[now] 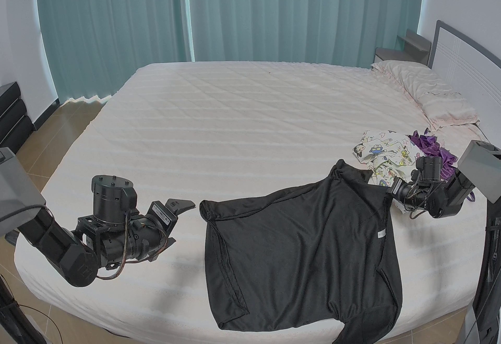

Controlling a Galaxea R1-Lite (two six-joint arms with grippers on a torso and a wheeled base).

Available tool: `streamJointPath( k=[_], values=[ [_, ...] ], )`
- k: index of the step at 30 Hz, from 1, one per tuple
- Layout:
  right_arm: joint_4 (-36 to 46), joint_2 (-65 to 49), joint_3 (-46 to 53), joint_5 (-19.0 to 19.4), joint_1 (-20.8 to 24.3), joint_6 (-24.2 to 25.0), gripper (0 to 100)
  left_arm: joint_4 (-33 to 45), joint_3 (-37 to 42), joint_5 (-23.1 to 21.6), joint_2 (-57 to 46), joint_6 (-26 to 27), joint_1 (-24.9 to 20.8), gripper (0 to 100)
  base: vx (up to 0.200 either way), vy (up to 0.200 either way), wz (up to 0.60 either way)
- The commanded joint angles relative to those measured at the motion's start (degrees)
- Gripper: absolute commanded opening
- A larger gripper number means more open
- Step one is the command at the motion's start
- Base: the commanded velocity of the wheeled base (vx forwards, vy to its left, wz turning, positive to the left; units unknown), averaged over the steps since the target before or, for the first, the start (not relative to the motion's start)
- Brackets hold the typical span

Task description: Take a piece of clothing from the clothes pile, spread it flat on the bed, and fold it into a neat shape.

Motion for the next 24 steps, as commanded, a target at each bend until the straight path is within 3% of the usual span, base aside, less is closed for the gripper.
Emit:
streamJointPath(
  k=[1,8,19,24],
  values=[
    [-0.18,3.72,-2.63,0.08,-1.89,-0.68,100,-0.03,0.1,0.07,1.01,-0.04,0.0,100,0.0,0.0,0.0],
    [-0.18,-0.06,-0.43,0.17,-3.3,-0.59,100,-0.03,0.45,-0.63,1.27,-0.04,0.0,100,0.0,0.0,0.0],
    [-0.26,-12.9,18.03,4.48,-2.95,-4.02,100,-1.26,3.35,-5.9,1.36,-0.13,-0.62,100,0.0,0.0,0.0],
    [-0.53,-16.41,24.62,4.39,-1.28,-5.07,100,-1.26,3.88,-6.52,1.36,-0.13,-0.79,100,0.0,0.0,0.0]
  ],
)
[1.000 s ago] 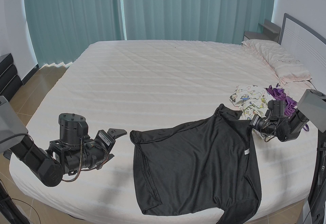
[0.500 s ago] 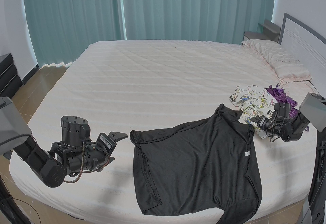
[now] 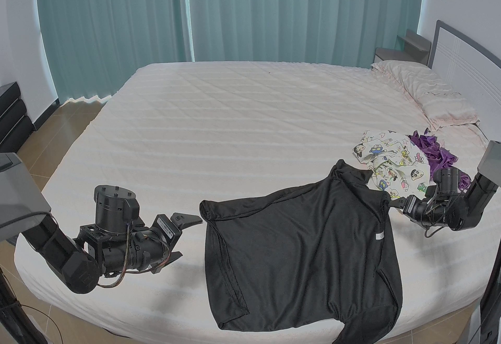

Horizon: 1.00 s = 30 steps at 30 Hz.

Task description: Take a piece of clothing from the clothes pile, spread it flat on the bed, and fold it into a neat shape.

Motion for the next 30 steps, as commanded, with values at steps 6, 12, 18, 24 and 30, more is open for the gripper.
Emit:
streamJointPath(
  k=[6,12,18,24,30],
  values=[
    [-0.51,-7.1,15.57,0.81,2.79,-6.14,100,-0.17,1.67,-0.91,1.23,-0.13,-1.7,100,-0.067,0.0,0.0],
    [-4.2,-6.05,21.11,0.2,5.96,-8.52,100,-0.17,1.94,-0.91,2.2,-0.04,-2.84,100,-0.133,0.0,0.0],
    [-8.6,-2.01,21.11,-3.67,10.18,-8.34,100,-0.17,2.2,-0.91,2.46,0.05,-2.93,100,0.0,0.0,0.0],
    [-11.67,3.71,17.77,-9.82,13.25,-8.6,100,-0.17,2.29,-0.91,2.64,0.05,-3.19,100,0.0,0.0,0.0],
    [-12.02,5.2,16.89,-13.16,14.04,-10.71,100,-0.17,2.29,-0.91,2.99,0.05,-3.28,100,0.0,0.0,0.0]
  ],
)
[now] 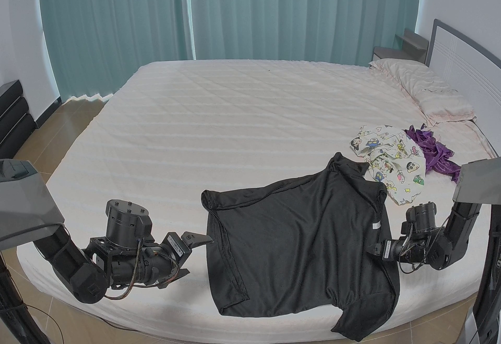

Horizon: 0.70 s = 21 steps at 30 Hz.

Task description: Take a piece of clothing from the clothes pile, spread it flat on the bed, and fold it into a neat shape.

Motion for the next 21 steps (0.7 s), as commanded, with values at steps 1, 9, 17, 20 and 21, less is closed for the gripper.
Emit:
streamJointPath(
  k=[1,9,17,20,21],
  values=[
    [-0.2,2.77,-0.58,-0.62,1.06,-0.84,0,-0.03,-0.06,0.0,0.39,-0.01,-0.09,100,0.0,0.0,0.0],
    [-0.2,1.71,-0.05,-0.79,0.18,-1.19,0,-0.03,-0.06,0.0,0.39,-0.01,-0.09,100,0.0,0.0,0.0],
    [-0.03,-6.02,3.02,0.18,-5.62,-1.37,0,-0.03,-0.06,0.0,0.48,-0.01,-0.09,100,0.0,0.0,0.0],
    [-0.03,-6.02,3.46,2.28,-8.7,-1.72,0,-0.03,-0.06,0.0,0.48,0.07,-0.09,100,0.0,0.0,0.0],
    [-0.11,-5.49,3.46,3.6,-9.93,-1.81,0,-0.03,-0.06,0.0,0.57,0.07,-0.09,100,0.0,0.0,0.0]
  ],
)
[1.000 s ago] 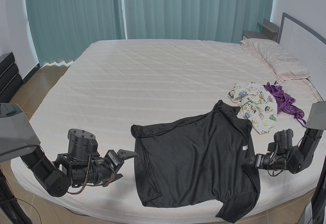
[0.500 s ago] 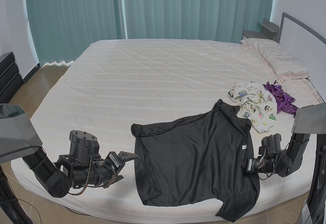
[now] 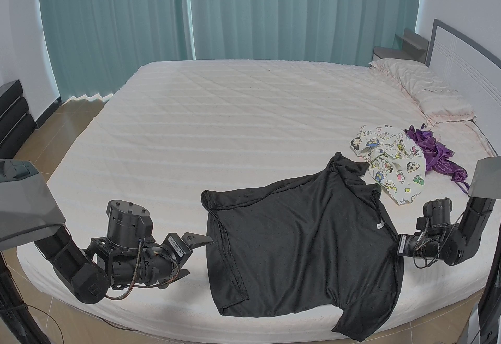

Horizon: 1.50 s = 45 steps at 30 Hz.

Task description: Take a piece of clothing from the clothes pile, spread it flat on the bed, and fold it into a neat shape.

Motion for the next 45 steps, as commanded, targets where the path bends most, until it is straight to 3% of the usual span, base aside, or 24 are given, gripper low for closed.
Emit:
streamJointPath(
  k=[1,2,3,4,11,16,22,24,27,37,45],
  values=[
    [-0.04,-1.51,0.98,3.18,-4.94,-0.32,0,-0.03,-0.01,0.0,0.33,0.02,-0.02,100,0.0,0.0,0.0],
    [-0.04,-1.51,0.98,3.18,-4.94,-0.32,0,-0.03,-0.01,0.0,0.33,0.02,-0.02,100,0.0,0.0,0.0],
    [-0.13,-0.72,0.89,5.81,-7.23,-0.41,0,-0.03,-0.01,0.0,0.5,0.02,-0.02,100,0.0,0.0,0.0],
    [-0.13,-0.72,0.89,6.51,-7.84,-0.32,100,-0.03,-0.01,0.0,0.59,0.02,-0.02,100,0.0,0.0,0.0],
    [-0.22,0.25,0.01,9.59,-11.97,-0.32,100,-0.03,-0.01,0.0,1.73,0.29,-0.2,100,0.0,0.0,0.0],
    [-2.06,-0.63,-0.26,10.65,-12.24,1.17,100,-0.11,-0.01,-0.08,2.44,0.55,-0.2,100,0.0,0.0,0.0],
    [-3.91,-5.82,1.94,10.82,-7.14,12.16,100,-0.11,-0.01,0.0,2.44,0.64,-1.17,100,0.0,0.0,0.0],
    [-4.0,-8.45,3.61,11.26,-3.98,19.02,100,-0.11,-0.27,0.27,2.44,0.38,-1.17,100,0.0,0.0,0.0],
    [-3.91,-9.42,4.4,11.79,-1.43,22.8,100,-0.11,-0.27,0.18,2.26,0.02,-1.08,100,0.0,0.0,0.0],
    [-4.44,-9.33,6.86,12.14,-0.64,22.8,100,-0.11,-0.09,0.0,2.44,0.02,-2.49,100,0.0,-0.12,0.0],
    [-11.29,-8.72,10.64,11.96,0.68,22.88,100,-0.11,-0.01,0.0,2.52,0.02,-3.36,100,0.0,-0.2,0.0]
  ],
)
